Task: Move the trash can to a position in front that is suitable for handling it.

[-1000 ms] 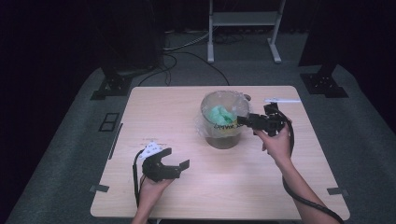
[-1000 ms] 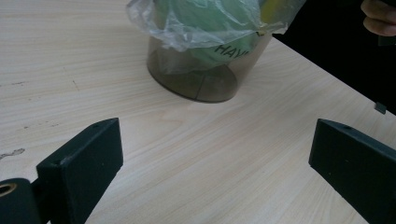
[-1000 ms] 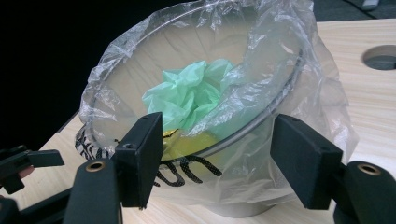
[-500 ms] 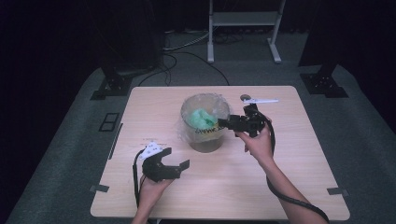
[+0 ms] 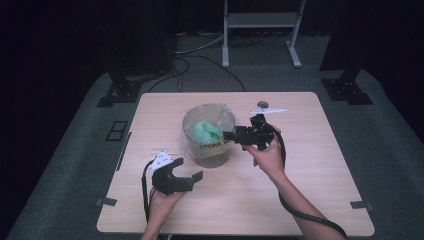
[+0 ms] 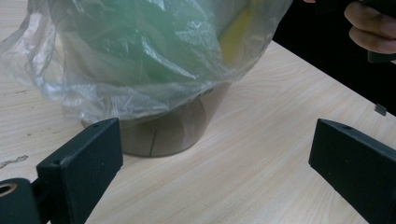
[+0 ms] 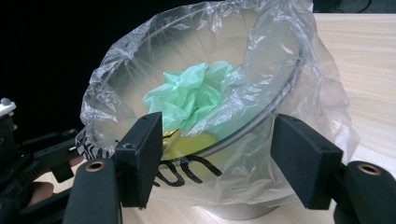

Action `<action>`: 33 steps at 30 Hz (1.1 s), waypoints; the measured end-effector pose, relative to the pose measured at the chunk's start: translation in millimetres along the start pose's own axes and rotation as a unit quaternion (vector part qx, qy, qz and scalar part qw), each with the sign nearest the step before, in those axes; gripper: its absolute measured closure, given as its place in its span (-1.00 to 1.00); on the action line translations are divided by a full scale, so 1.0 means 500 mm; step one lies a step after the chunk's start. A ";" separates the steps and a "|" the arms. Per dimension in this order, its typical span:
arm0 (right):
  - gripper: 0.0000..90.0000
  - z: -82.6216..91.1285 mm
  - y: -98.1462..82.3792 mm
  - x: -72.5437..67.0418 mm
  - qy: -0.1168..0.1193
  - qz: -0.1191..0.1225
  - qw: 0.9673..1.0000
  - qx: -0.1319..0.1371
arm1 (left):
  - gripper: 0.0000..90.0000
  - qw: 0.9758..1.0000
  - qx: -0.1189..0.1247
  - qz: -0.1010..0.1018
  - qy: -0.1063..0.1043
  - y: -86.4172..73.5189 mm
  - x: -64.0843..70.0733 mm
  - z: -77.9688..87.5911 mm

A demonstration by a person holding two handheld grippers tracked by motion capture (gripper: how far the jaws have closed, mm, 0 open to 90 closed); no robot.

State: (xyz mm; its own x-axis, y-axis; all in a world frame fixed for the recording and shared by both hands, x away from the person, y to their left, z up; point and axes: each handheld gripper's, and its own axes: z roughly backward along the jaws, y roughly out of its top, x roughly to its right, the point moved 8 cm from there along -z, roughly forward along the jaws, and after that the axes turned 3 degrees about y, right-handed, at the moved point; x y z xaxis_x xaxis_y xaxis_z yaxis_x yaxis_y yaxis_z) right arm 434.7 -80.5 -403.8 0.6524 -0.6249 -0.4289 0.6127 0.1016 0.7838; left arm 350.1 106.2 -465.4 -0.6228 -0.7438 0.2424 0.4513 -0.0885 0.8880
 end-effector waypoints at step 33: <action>-0.33 0.062 -0.069 0.027 0.017 -0.012 1.000 0.023 | -0.96 1.000 -0.004 0.005 -0.001 -0.002 0.012 0.005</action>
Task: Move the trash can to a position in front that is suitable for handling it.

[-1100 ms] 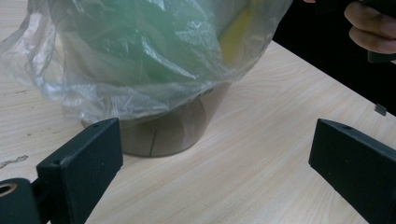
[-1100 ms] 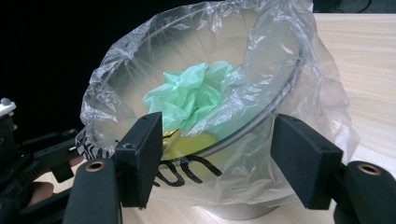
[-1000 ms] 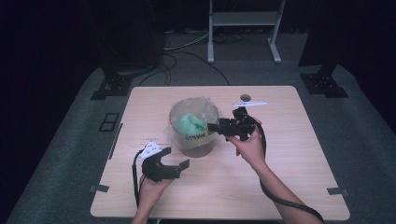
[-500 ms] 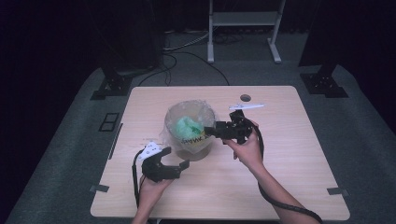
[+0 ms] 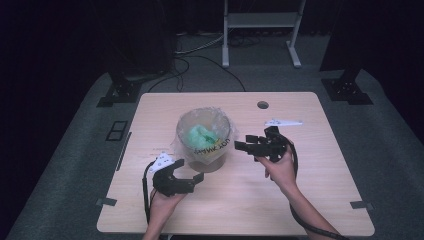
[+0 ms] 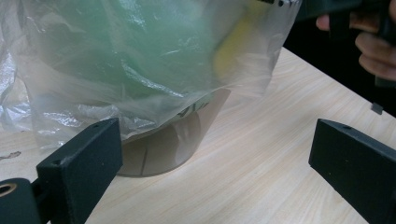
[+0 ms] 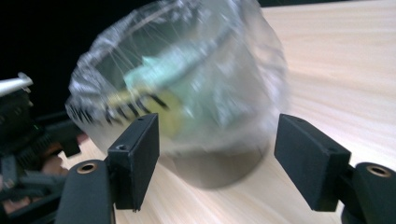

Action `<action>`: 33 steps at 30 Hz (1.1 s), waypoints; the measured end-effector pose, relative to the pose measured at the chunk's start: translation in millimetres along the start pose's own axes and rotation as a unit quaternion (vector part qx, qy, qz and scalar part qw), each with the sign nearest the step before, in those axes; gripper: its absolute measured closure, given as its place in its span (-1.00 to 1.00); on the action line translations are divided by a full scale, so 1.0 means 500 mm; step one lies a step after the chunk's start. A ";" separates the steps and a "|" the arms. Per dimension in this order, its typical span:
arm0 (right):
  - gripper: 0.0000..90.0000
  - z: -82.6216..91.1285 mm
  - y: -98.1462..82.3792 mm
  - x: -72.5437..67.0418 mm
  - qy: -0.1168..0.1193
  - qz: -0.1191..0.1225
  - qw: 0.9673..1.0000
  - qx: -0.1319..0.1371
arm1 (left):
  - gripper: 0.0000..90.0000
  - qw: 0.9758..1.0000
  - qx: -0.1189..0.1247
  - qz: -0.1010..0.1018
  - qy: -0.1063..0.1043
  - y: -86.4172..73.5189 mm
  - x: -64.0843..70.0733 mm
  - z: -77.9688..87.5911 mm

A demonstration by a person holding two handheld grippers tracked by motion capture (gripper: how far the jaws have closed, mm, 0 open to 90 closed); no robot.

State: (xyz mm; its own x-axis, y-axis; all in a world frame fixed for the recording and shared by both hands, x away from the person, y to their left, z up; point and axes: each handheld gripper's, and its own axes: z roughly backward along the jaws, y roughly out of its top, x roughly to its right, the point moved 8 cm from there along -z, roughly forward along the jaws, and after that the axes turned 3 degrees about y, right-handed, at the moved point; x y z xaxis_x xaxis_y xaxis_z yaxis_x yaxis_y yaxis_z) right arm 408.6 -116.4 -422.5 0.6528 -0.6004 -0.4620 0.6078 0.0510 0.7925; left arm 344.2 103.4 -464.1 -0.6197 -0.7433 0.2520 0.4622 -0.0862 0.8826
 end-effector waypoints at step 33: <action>-0.36 0.080 -0.138 0.068 -0.052 0.015 0.998 -0.016 | -0.92 0.999 0.014 -0.027 0.013 0.106 -0.021 0.071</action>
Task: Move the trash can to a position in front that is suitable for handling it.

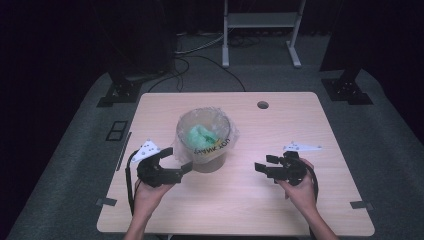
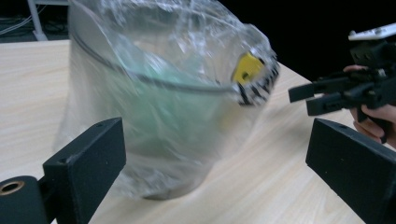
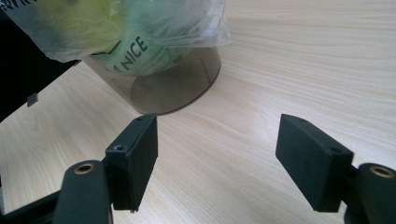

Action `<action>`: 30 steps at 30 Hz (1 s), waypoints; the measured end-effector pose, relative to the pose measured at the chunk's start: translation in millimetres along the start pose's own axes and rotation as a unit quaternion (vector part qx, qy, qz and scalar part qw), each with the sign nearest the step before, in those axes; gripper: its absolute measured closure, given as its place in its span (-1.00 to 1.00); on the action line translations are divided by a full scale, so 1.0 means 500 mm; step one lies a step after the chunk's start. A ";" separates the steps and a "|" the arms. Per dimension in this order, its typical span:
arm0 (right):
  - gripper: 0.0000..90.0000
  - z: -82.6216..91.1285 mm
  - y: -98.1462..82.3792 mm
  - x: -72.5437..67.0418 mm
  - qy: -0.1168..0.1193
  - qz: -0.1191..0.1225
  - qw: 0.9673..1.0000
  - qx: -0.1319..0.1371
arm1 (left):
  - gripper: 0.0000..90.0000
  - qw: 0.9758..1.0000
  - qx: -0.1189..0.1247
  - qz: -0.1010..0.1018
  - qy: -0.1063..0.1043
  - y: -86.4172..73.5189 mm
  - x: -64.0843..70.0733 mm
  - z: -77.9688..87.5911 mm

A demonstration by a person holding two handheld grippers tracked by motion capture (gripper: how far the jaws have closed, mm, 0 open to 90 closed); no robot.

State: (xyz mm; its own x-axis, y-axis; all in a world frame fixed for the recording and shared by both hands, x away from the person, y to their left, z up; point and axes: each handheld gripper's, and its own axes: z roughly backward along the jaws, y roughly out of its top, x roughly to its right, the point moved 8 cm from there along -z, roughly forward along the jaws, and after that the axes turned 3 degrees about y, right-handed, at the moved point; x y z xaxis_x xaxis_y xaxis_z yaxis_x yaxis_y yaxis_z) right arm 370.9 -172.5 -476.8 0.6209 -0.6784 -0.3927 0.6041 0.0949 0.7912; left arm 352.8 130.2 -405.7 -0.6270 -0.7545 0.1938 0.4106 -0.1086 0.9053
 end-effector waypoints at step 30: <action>-0.35 0.008 0.013 0.007 -0.005 0.012 1.000 0.001 | -0.39 0.998 -0.014 0.033 0.061 0.092 -0.107 -0.098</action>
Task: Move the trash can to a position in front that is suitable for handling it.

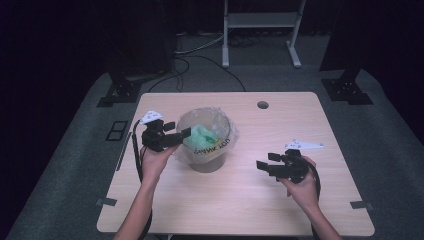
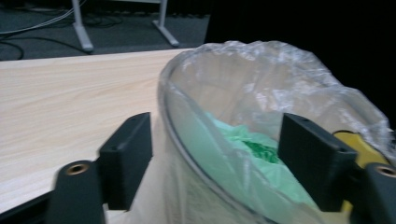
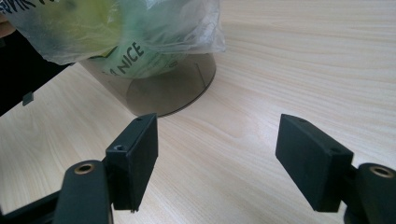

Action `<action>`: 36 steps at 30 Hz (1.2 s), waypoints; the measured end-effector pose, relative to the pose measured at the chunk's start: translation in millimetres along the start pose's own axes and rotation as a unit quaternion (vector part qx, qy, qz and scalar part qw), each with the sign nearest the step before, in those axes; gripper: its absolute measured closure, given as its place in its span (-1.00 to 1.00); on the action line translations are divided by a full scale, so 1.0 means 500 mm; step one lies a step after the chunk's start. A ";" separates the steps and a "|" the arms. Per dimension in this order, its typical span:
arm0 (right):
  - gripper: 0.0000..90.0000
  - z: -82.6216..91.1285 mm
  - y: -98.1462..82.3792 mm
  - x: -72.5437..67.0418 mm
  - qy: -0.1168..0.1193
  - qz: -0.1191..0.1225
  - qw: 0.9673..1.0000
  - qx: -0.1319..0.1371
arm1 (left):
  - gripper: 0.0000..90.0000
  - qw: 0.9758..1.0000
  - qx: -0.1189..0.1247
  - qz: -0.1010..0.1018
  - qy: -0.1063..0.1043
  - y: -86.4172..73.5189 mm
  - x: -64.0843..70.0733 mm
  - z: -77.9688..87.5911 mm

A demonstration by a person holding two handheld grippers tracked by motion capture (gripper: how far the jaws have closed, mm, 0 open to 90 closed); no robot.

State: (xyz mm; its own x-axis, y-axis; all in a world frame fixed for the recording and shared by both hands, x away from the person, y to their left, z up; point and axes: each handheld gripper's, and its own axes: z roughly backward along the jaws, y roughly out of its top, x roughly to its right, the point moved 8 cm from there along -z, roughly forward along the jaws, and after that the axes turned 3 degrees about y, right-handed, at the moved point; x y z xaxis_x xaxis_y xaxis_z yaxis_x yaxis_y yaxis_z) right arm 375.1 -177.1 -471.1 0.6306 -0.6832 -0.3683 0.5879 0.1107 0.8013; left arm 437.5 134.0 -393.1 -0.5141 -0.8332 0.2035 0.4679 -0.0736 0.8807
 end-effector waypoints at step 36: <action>-0.31 -0.020 0.076 -0.033 0.019 0.011 1.000 -0.012 | 1.00 0.994 0.102 -0.005 0.041 0.008 -0.016 0.021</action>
State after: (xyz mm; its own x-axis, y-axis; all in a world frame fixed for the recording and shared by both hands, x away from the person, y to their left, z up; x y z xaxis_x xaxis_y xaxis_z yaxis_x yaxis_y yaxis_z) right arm 392.1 -154.5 -439.5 0.6620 -0.6522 -0.3694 0.5853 0.1419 0.7983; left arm 436.0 146.1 -386.8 -0.4539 -0.8756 0.1652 0.3033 0.0225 0.9526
